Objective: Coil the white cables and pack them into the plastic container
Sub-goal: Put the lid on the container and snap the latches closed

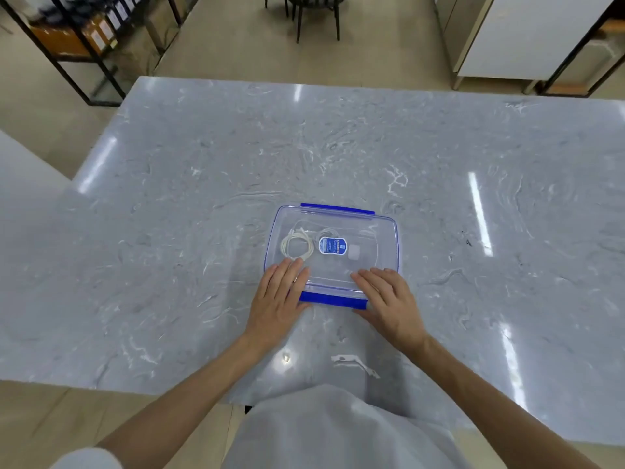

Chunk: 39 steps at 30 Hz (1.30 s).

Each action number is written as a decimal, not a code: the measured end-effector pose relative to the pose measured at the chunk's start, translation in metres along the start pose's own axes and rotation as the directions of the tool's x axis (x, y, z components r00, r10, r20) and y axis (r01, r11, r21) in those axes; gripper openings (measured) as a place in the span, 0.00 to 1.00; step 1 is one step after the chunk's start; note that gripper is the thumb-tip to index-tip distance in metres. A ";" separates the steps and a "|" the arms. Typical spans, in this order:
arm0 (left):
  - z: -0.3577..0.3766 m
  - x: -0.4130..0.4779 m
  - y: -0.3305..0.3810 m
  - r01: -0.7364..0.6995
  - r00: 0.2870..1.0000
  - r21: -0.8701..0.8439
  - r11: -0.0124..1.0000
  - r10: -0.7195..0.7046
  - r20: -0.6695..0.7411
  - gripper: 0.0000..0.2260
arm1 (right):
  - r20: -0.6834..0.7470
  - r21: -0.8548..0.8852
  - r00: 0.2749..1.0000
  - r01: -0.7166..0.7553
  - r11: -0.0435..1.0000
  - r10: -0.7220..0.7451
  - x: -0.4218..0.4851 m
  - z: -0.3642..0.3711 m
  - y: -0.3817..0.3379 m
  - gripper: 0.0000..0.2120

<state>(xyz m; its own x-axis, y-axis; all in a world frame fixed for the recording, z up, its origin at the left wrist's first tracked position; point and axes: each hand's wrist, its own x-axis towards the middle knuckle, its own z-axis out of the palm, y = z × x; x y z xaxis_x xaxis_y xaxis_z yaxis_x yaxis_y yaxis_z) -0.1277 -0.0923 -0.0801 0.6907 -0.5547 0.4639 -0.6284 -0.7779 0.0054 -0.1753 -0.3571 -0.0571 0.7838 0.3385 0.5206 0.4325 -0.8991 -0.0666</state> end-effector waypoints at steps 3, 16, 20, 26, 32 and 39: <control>-0.007 0.008 -0.004 0.015 0.997 -0.084 0.996 -0.009 0.070 0.28 | 0.033 0.043 0.999 0.014 0.999 -0.016 0.004 -0.001 0.012 0.28; -0.025 0.021 -0.002 0.149 0.989 -0.334 0.931 -0.149 0.023 0.16 | -0.040 0.293 0.985 -0.148 0.945 0.167 0.003 0.007 0.003 0.19; -0.035 0.031 -0.005 0.199 0.980 -0.335 0.921 -0.195 0.046 0.15 | -0.031 0.339 0.969 -0.219 0.915 0.244 0.007 0.007 -0.003 0.17; -0.050 0.040 -0.002 0.317 0.945 -0.462 0.829 -0.315 0.084 0.18 | 0.076 0.407 0.935 -0.347 0.845 0.347 0.011 -0.016 -0.014 0.21; -0.063 0.044 0.008 0.679 0.529 -0.721 -0.139 -0.589 0.611 0.30 | 0.603 0.727 0.490 -0.663 -0.181 0.630 0.001 -0.038 -0.016 0.25; -0.065 0.064 0.014 0.683 0.550 -0.714 -0.153 -0.535 0.641 0.28 | 0.623 0.713 0.447 -0.662 -0.231 0.642 0.022 -0.046 -0.004 0.30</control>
<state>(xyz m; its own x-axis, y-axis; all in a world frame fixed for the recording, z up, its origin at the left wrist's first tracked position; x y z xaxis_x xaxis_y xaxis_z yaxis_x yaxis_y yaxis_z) -0.1161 -0.1194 0.0074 0.9455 -0.0786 -0.3159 0.3128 -0.0494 0.9485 -0.1803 -0.3584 -0.0066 0.9054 -0.2531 -0.3409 -0.3017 0.1812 -0.9360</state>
